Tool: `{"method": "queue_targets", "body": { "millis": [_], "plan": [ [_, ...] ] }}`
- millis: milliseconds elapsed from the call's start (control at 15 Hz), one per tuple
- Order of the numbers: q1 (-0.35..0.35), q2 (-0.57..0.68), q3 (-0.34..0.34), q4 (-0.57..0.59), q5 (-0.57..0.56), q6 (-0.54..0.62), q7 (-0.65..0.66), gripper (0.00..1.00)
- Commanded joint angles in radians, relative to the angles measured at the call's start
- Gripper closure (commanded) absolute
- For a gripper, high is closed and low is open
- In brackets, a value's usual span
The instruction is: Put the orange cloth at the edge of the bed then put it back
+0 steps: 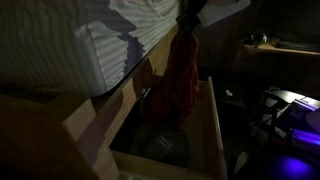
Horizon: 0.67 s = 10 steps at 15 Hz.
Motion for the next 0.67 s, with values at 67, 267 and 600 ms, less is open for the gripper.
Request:
{"method": "queue_targets", "body": {
  "millis": [67,267,600],
  "plan": [
    [-0.001,0.0,0.005,0.001,-0.094,-0.028,-0.011,0.81],
    [0.0,0.0,0.004,0.002,-0.145,-0.042,-0.015,0.64],
    [0.0,0.0,0.004,0.002,-0.147,-0.046,-0.017,0.64]
  ]
}}
